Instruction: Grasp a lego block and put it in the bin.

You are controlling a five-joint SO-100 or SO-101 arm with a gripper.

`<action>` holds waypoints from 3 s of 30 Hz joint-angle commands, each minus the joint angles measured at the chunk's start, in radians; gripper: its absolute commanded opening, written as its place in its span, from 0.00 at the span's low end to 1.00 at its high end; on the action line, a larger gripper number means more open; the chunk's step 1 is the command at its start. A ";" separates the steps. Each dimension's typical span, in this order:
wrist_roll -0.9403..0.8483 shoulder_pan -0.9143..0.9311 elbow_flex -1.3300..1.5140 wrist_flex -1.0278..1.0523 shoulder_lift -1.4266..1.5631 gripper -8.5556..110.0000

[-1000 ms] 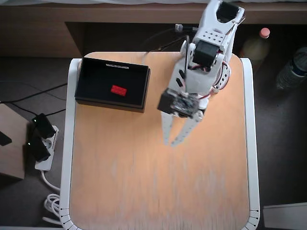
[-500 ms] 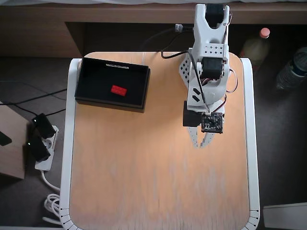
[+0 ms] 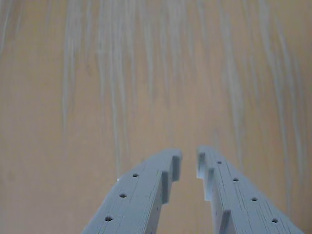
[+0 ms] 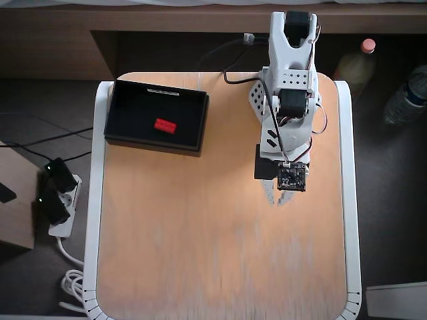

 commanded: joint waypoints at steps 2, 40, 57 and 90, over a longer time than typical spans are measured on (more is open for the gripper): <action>-0.023 0.000 0.097 -0.031 0.084 0.07; -0.166 0.006 0.178 0.245 0.086 0.07; -0.166 0.006 0.178 0.245 0.086 0.07; -0.166 0.006 0.178 0.245 0.086 0.07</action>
